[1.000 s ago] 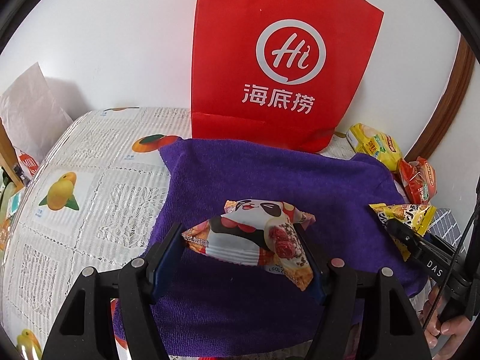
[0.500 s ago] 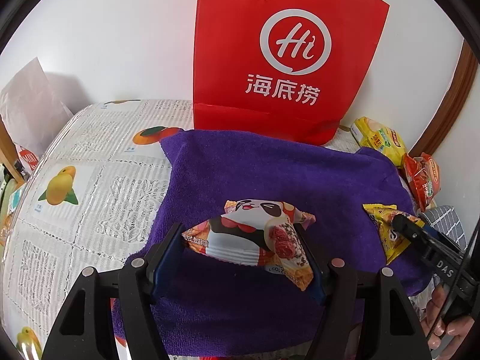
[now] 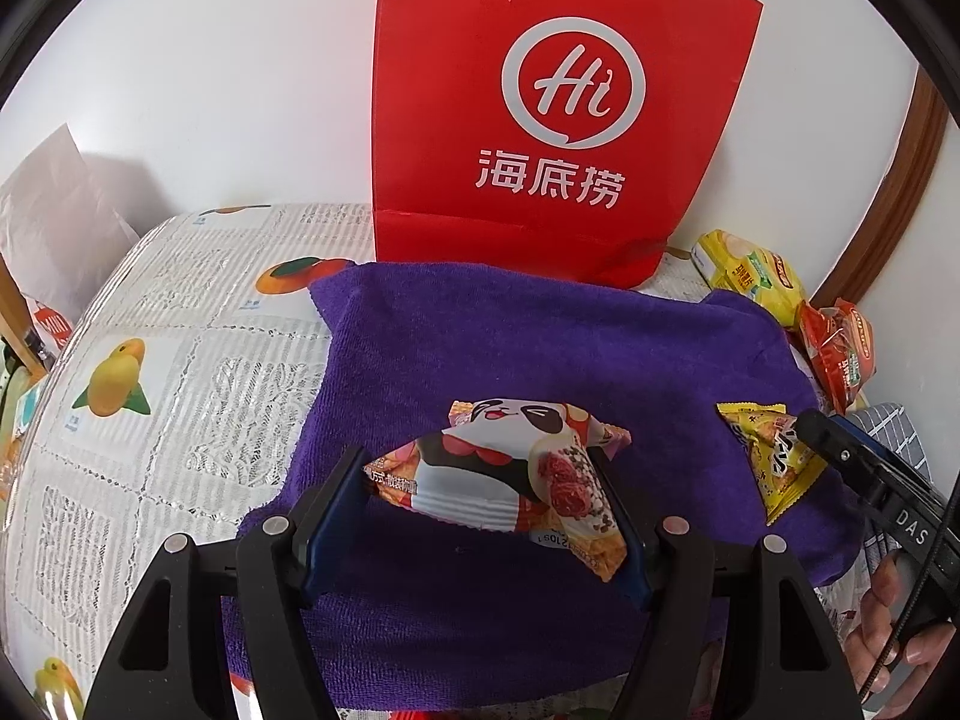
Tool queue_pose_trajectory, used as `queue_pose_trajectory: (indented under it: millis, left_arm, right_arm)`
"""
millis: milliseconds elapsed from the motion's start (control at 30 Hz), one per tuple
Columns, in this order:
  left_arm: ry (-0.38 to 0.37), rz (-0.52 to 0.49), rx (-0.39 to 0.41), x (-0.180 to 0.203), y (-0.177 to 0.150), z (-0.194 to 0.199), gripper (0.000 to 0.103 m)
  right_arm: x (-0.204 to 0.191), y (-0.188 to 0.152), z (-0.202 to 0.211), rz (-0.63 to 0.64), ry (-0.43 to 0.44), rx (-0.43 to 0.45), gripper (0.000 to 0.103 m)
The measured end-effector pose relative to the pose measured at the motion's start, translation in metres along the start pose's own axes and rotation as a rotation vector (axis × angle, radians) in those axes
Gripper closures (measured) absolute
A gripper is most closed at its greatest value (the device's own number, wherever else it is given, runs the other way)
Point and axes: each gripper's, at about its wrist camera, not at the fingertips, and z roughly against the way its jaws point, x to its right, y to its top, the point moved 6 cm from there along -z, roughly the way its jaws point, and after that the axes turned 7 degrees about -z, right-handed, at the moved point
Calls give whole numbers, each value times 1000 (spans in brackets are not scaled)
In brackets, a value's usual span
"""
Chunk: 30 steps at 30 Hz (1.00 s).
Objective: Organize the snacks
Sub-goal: 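Open the right gripper to drop the yellow packet while the left drops the panda packet on the towel, then grasp the white nutrition-label packet with the right gripper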
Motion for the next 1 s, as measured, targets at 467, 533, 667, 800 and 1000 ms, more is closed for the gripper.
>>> queue_pose_trajectory:
  millis: [467,533,667,800,1000]
  left_arm:
    - [-8,-21,-13,4,-1,-3,28]
    - [2,-23,2,4,1,0,26]
    - [6,-13,32,2,4,9,25]
    - [10,4,55,-4,2,18,25]
    - [29,20,80,-17,-7,29,25]
  right_arm:
    - [-1,4,9,-10,27,25,37]
    - [-1,4,9,-10,28,25,37]
    - [0,5,13,-13,18,39,37]
    - [3,7,20,-26,4,67,37]
    - [13,-10,25,-31,-12,51,37]
